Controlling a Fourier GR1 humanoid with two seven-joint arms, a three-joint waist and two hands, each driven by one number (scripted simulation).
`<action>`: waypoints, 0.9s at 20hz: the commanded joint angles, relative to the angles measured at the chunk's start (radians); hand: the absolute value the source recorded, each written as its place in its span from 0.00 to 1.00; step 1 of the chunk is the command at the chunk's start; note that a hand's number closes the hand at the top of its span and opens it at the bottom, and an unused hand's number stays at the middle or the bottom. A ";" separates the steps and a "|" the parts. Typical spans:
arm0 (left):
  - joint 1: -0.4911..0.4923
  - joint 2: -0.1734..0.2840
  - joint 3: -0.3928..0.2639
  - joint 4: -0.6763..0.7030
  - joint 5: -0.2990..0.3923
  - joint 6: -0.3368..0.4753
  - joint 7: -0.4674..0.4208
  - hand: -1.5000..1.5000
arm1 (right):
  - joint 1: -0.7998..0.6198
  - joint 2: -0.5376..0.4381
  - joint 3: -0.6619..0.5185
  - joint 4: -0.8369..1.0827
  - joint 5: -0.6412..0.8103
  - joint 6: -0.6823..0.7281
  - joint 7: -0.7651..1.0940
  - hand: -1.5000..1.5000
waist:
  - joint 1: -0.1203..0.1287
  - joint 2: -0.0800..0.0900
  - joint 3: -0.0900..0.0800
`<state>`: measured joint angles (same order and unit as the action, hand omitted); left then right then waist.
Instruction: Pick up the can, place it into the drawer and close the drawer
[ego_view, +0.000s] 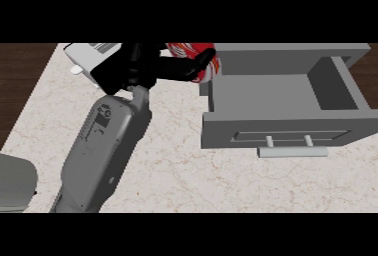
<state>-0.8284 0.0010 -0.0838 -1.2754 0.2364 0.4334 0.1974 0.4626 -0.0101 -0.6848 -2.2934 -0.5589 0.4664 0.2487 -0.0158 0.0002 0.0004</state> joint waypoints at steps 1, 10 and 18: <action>-0.088 -0.001 -0.026 0.037 -0.006 0.067 0.026 1.00 | 0.071 0.010 0.000 0.017 -0.014 0.051 -0.072 0.00 | -0.005 -0.002 0.000; -0.307 -0.001 -0.069 0.295 0.103 0.139 -0.053 1.00 | -0.037 0.009 0.065 0.000 0.056 -0.069 0.011 0.00 | -0.006 0.002 0.000; -0.422 -0.001 -0.167 0.503 0.275 0.204 -0.179 1.00 | -0.099 -0.043 0.015 -0.003 -0.010 -0.042 0.066 0.00 | -0.032 0.008 0.000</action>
<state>-1.2072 0.0001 -0.1853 -0.8493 0.4303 0.5870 0.0737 0.4045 -0.0314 -0.6796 -2.2876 -0.5569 0.4497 0.2812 -0.0363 0.0052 0.0007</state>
